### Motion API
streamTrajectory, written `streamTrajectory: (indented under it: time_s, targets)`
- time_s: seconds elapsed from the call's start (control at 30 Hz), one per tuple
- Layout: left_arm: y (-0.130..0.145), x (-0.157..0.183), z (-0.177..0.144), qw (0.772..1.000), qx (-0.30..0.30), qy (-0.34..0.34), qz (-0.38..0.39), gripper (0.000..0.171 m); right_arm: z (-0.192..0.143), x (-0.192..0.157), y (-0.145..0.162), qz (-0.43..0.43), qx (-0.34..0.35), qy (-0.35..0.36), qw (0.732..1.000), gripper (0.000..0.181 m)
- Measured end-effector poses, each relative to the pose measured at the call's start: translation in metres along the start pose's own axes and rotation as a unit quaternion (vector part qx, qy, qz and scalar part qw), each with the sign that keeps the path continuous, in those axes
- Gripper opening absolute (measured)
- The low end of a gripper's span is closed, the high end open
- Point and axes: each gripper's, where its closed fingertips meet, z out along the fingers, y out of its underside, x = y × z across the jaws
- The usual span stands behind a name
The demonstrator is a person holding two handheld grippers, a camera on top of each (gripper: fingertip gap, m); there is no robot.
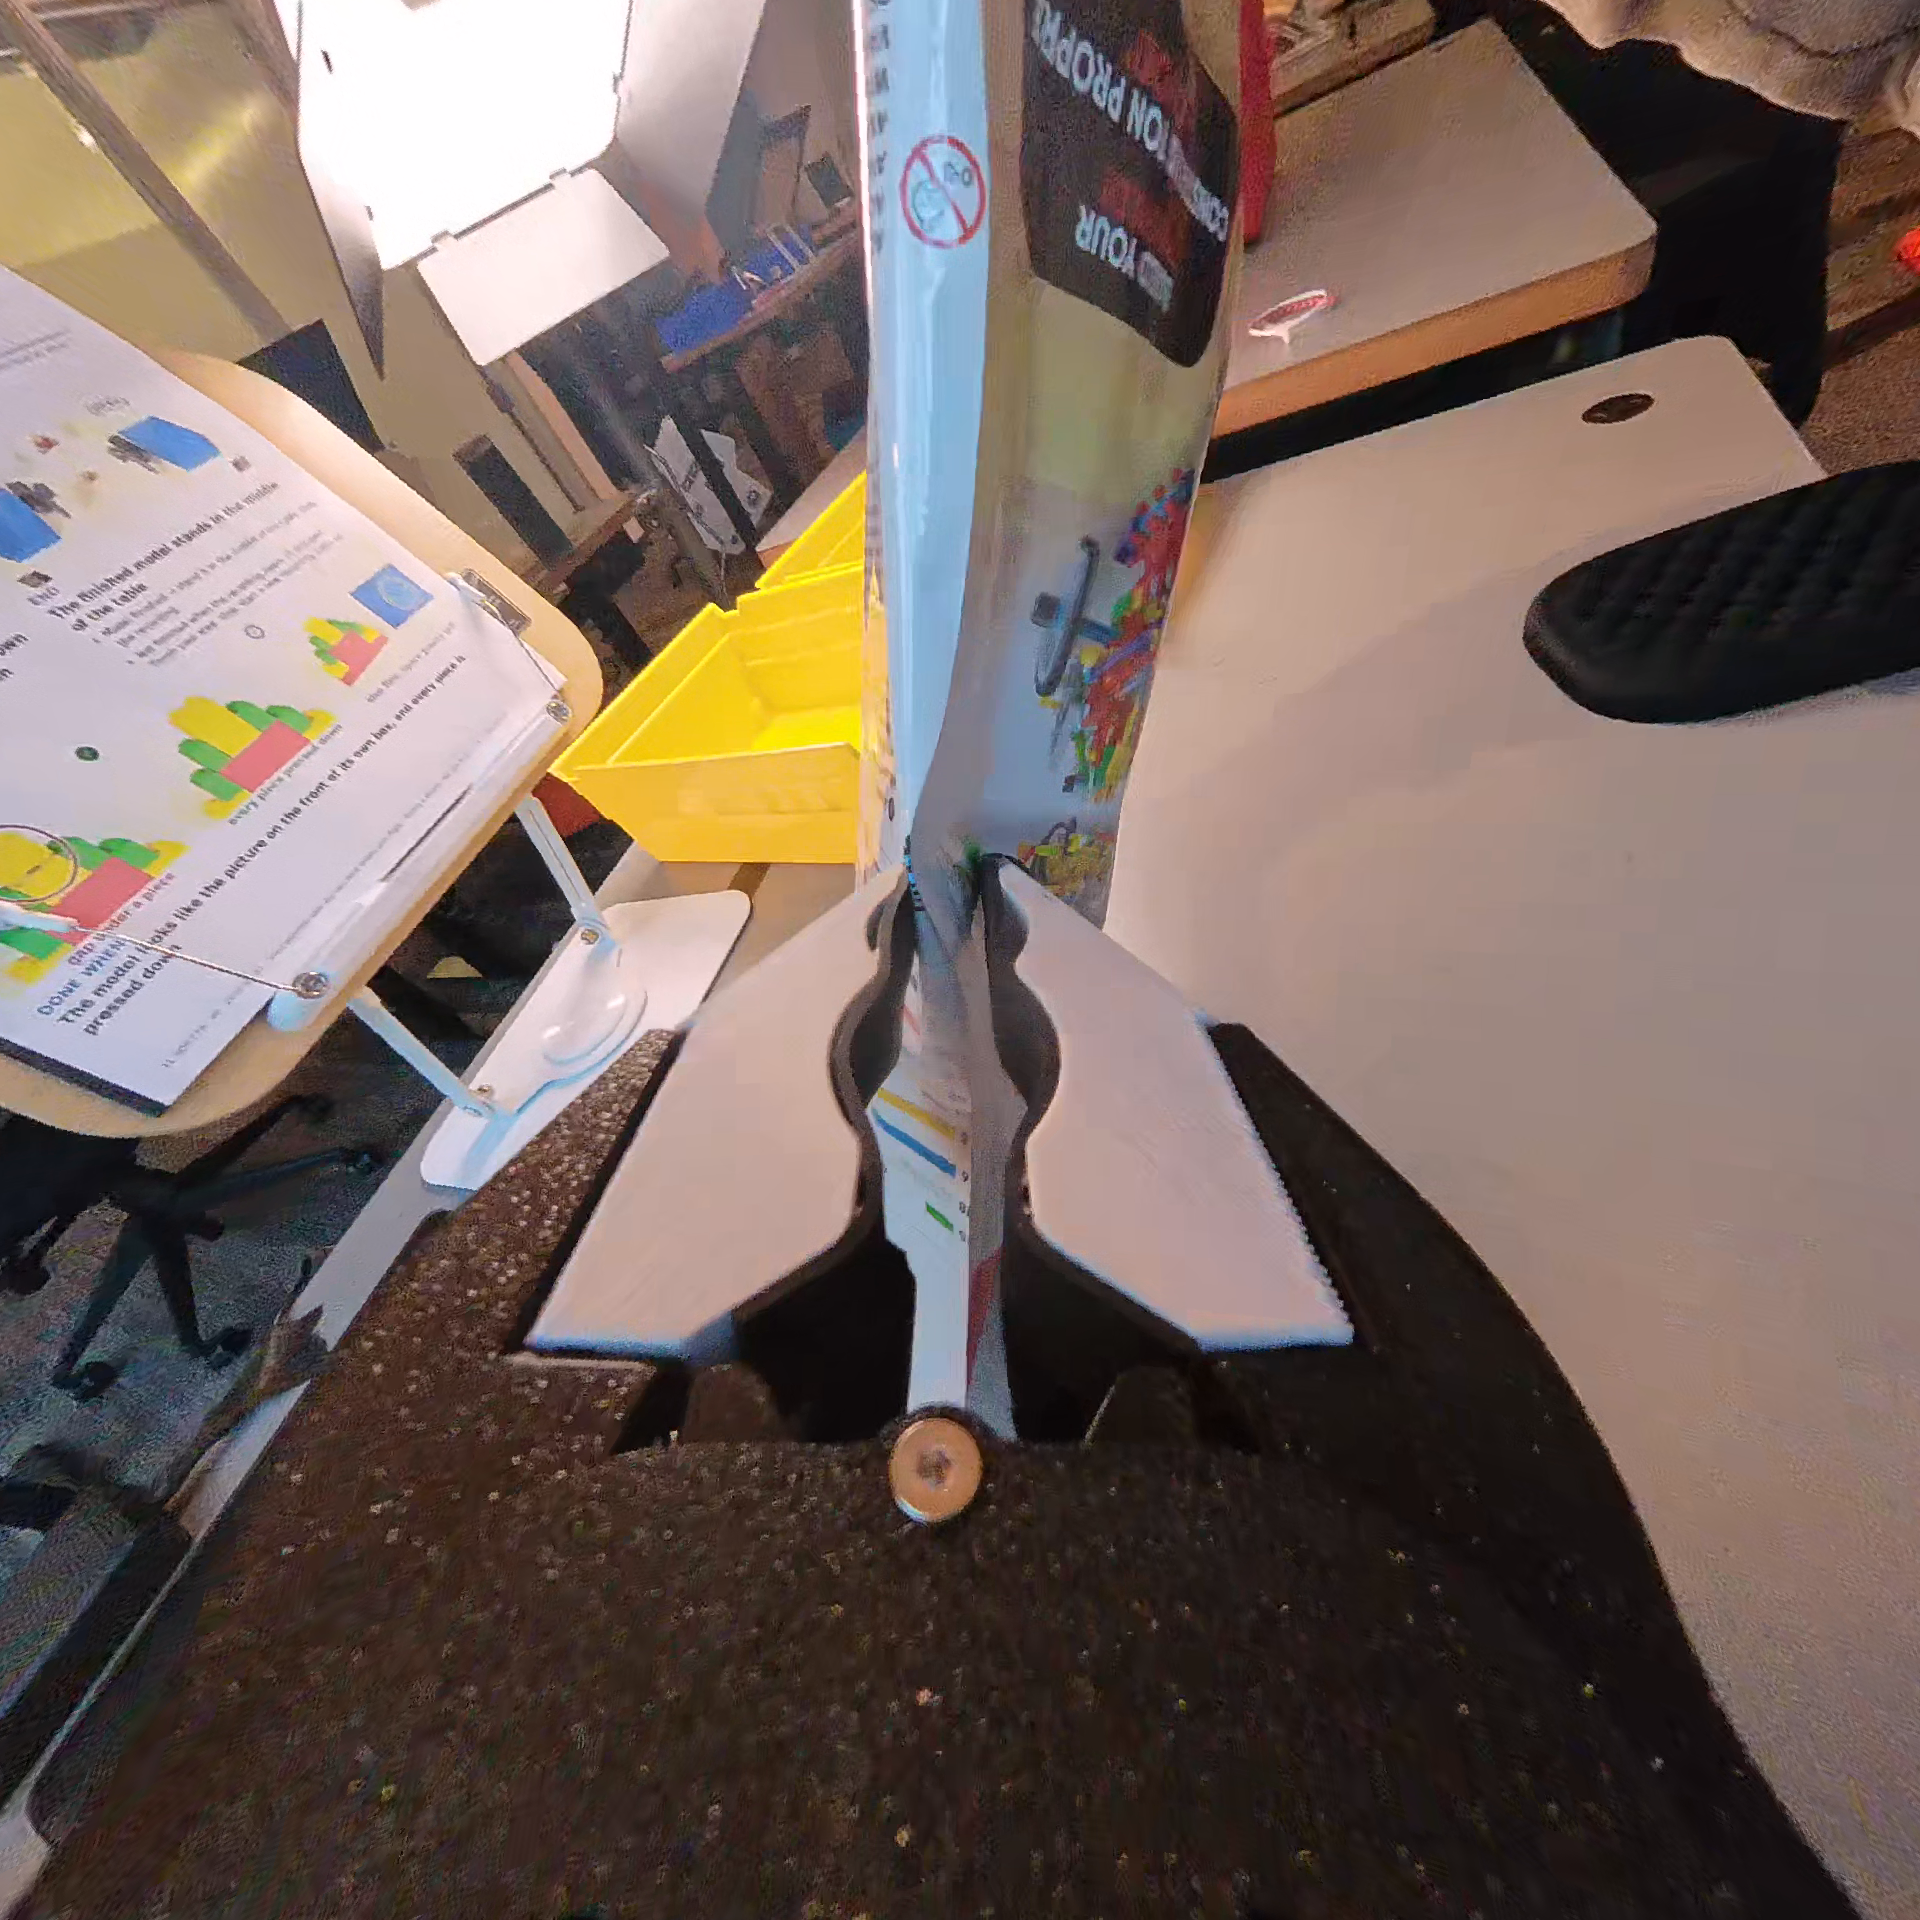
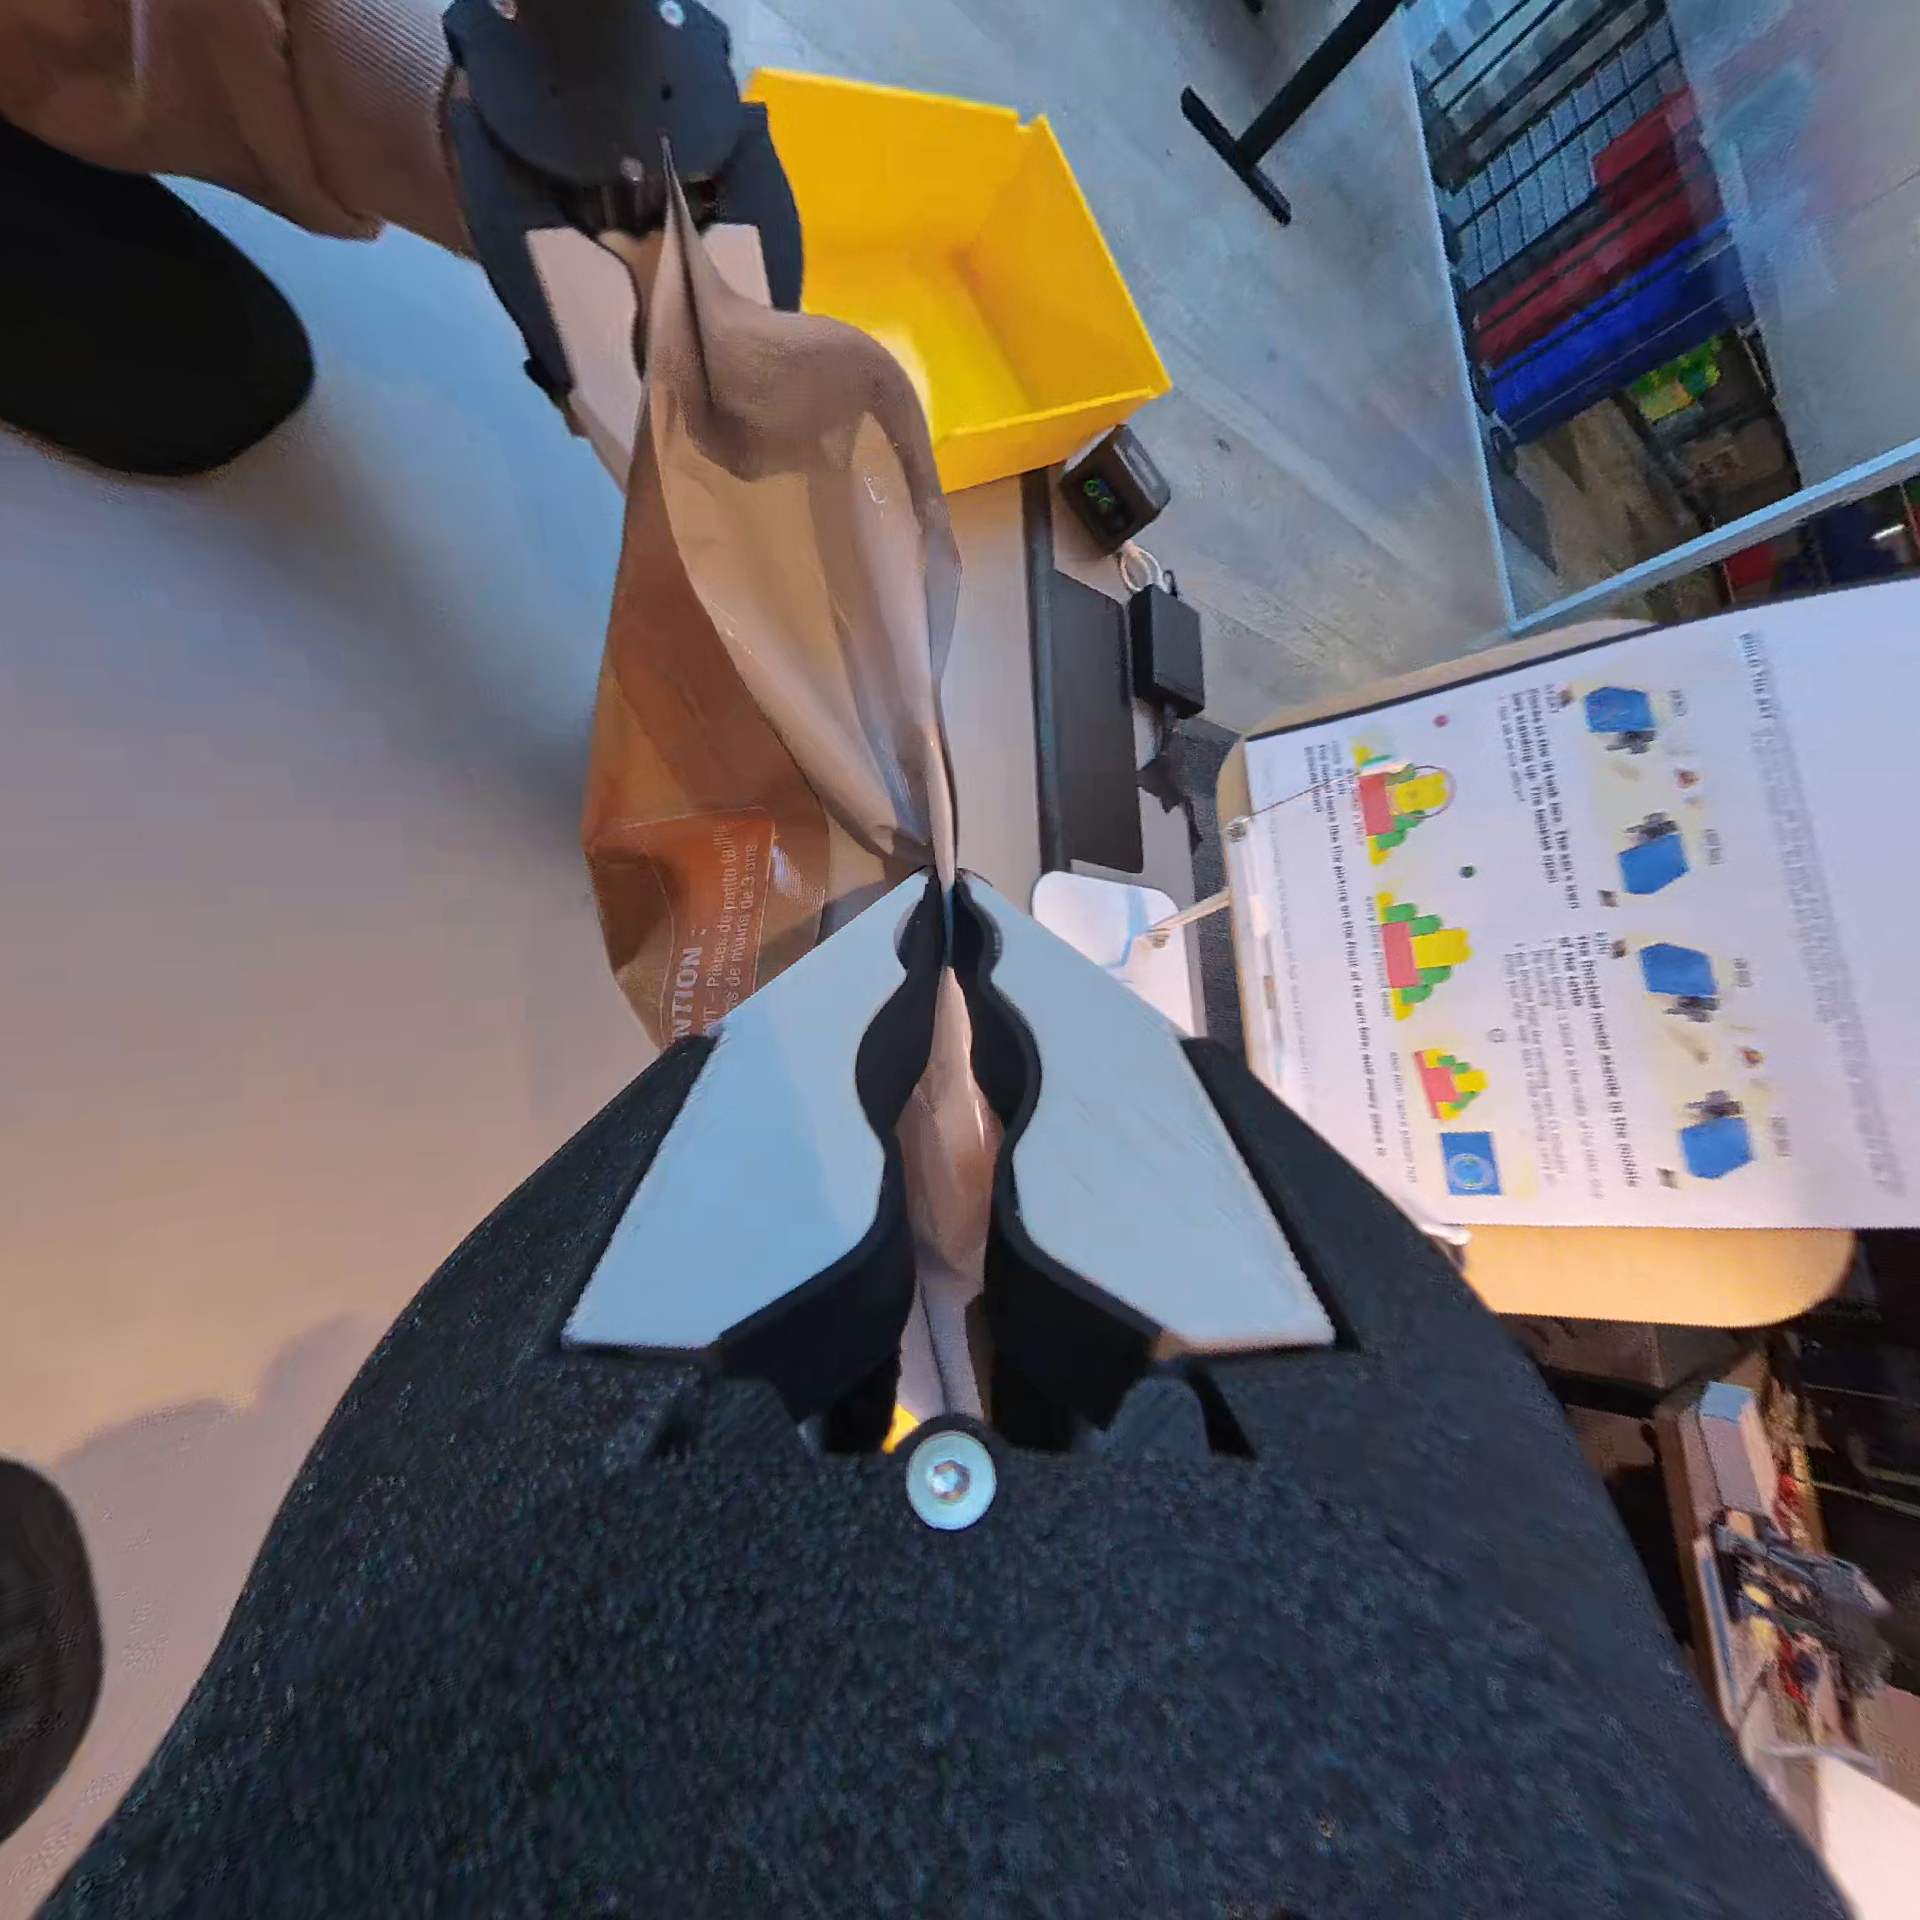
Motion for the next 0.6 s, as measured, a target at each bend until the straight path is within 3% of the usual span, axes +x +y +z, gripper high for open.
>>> streamTrajectory:
  time_s: [0.17,0.4,0.6]
  targets:
    - [-0.001,-0.009,-0.004,1.0,-0.016,-0.013,0.012,0.01,0.015,0.032,-0.022,-0.027,-0.041,-0.005,0.999,0.0]
    - [-0.018,-0.03,-0.027,0.999,0.019,-0.033,-0.029,0.013,0.028,0.066,-0.068,-0.048,-0.032,0.011,0.998,0.0]
    - [-0.032,-0.049,-0.036,0.997,0.024,-0.06,-0.03,0.014,0.038,0.097,-0.085,-0.051,-0.043,0.028,0.997,0.0]
